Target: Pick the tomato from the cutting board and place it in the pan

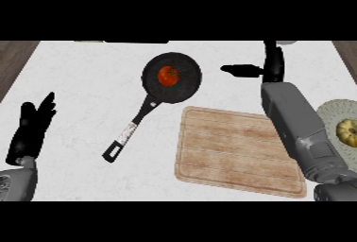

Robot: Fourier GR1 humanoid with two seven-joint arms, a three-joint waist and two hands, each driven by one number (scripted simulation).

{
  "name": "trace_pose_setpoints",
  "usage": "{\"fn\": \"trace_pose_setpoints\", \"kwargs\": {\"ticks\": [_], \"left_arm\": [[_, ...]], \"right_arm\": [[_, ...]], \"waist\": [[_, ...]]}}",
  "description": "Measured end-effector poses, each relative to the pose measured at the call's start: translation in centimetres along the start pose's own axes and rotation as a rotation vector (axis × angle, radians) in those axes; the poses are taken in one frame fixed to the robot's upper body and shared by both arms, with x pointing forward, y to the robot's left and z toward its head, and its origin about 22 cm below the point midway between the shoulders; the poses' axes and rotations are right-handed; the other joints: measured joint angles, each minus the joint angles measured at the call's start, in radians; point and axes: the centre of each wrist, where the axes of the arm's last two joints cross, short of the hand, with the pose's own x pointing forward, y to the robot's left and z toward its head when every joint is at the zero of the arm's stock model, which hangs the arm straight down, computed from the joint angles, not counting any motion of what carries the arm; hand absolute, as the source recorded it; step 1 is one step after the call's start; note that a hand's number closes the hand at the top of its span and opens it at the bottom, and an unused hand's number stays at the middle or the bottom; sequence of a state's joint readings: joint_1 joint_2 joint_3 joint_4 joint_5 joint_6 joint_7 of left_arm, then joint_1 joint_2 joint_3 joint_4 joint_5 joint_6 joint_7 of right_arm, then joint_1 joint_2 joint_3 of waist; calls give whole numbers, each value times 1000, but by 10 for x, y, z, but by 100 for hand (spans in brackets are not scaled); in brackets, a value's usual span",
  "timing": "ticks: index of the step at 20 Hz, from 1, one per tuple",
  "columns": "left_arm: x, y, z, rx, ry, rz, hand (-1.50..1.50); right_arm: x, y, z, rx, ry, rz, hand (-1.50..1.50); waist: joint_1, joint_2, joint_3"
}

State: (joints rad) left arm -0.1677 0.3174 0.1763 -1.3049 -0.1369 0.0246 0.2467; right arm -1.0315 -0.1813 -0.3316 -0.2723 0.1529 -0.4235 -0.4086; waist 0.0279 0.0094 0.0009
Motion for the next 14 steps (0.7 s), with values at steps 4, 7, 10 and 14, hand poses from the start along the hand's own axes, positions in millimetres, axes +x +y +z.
{"fn": "trace_pose_setpoints", "kwargs": {"ticks": [4, 7, 10, 14], "left_arm": [[-9, 6, 3, 8, 13, 4, 0], [-8, 9, 3, 15, 15, 2, 0], [-18, 7, 8, 16, 19, 0, 0], [-15, 8, 7, 22, 20, 5, 0]], "right_arm": [[-19, -44, -4, 34, 4, -3, -150], [-29, -72, -4, 56, 2, 1, -150], [-35, -104, -6, 74, -6, 10, -150], [-44, -144, -2, 95, -17, 23, -150]], "waist": [[-14, -5, 0], [-19, -7, 0], [-21, -8, 0], [-25, -9, -1]]}}
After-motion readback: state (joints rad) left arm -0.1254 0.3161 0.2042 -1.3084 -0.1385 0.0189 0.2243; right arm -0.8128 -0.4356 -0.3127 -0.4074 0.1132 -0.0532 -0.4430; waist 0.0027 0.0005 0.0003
